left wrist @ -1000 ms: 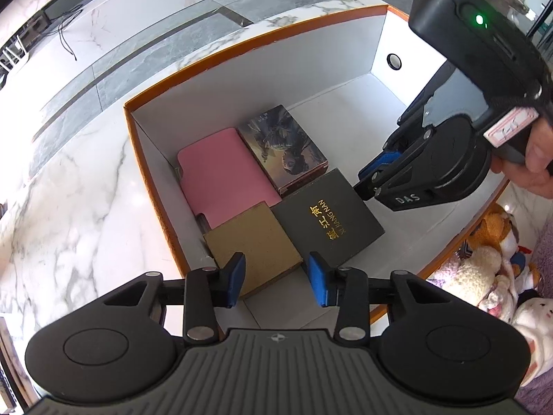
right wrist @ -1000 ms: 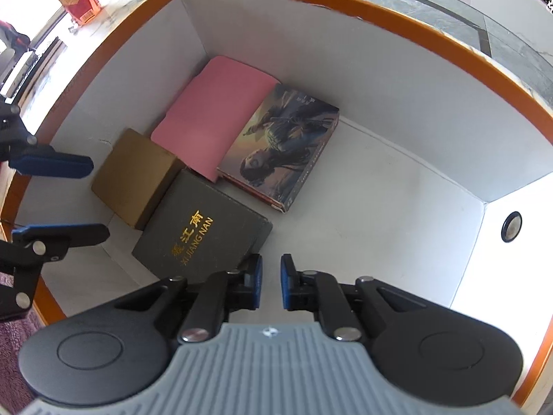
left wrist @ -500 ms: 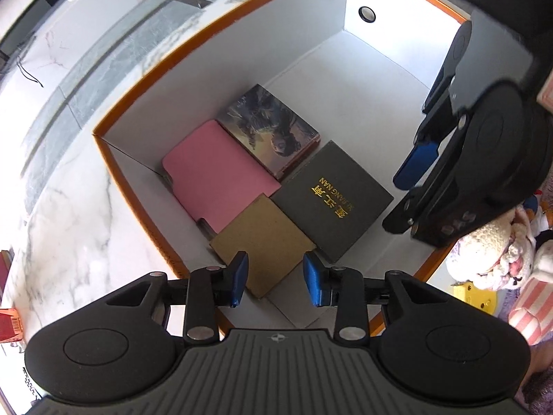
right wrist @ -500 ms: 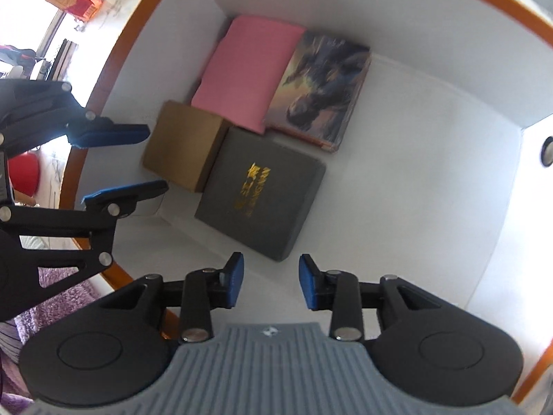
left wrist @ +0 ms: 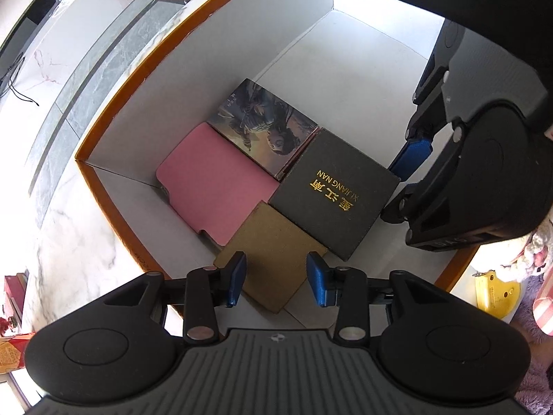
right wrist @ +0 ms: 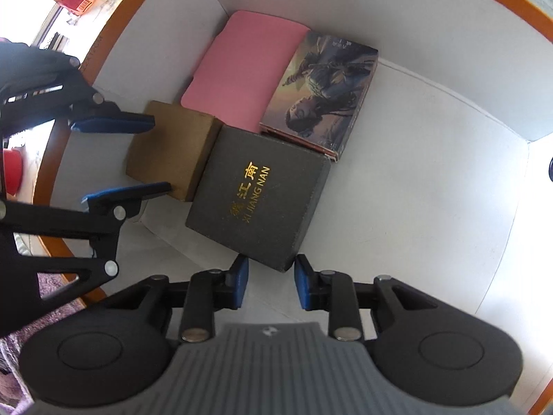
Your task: Organize objects
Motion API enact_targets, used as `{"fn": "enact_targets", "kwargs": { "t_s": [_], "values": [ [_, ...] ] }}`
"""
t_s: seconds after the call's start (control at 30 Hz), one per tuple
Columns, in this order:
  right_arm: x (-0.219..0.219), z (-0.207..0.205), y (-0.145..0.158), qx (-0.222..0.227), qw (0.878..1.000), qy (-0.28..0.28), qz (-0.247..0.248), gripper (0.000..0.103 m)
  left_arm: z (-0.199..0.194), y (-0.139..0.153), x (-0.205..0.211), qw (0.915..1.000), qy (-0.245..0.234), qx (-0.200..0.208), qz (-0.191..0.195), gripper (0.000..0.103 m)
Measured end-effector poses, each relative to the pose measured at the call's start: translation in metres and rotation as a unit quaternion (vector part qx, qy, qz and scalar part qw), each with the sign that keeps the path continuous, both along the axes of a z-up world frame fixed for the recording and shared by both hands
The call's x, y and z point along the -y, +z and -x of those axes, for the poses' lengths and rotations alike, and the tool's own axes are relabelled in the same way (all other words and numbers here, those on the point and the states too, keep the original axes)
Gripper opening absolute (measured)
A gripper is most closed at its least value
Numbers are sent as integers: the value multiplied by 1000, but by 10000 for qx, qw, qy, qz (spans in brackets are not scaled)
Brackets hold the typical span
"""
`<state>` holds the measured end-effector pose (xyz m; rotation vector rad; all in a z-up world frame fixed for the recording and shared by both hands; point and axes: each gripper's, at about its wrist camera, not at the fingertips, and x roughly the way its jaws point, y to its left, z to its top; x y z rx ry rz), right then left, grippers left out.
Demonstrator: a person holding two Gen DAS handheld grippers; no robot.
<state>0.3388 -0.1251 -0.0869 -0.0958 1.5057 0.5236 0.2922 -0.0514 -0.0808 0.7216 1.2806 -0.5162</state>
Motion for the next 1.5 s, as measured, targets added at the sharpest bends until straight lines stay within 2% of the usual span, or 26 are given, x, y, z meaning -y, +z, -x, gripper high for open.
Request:
{"fn": "enact_targets", "kwargs": {
  "t_s": [0.17,0.4,0.5,0.57,0.63,0.73,0.9,1.0,1.07,1.17,1.23,1.33,1.43,1.5],
  "values": [
    [-2,4,2,-20,10000,30,-60,31,6,-3,2,9991,-127,291,-283,46],
    [-5,11,4,26,10000,40,-78,31,8,-4,2,9992,-51,303,-249,46],
    [-4,15,8,37,9999,14,-120,38,10,-1,0,9997,32,228,-65,47],
    [-1,19,14,92,9999,-30,-114,38,15,5,-1,9997,120,203,40,48],
    [2,23,22,165,9997,-99,-140,38,21,12,-3,9991,172,377,33,48],
    [9,33,43,450,9985,-200,-225,38,32,31,-10,9968,378,627,320,48],
    [25,62,94,1409,9890,-201,-402,39,65,73,-22,9855,819,1120,975,48],
    [36,82,109,1854,9801,-191,-687,39,92,91,-29,9778,1006,1248,1353,48],
    [37,99,124,2060,9744,-181,-878,38,112,98,-35,9726,1113,1268,1597,48],
    [30,119,130,2214,9683,-49,-1157,36,132,94,-43,9667,1475,1054,1808,48],
    [21,130,125,2185,9677,102,-1251,34,143,86,-51,9630,1722,910,1865,48],
    [3,143,96,2018,9713,313,-1218,29,155,69,-60,9577,2026,766,1894,48],
    [-10,153,74,1843,9750,484,-1145,29,163,51,-75,9472,2427,551,2022,48],
    [-21,157,60,1853,9765,601,-925,30,165,38,-81,9419,2625,434,2049,53]
  ]
}}
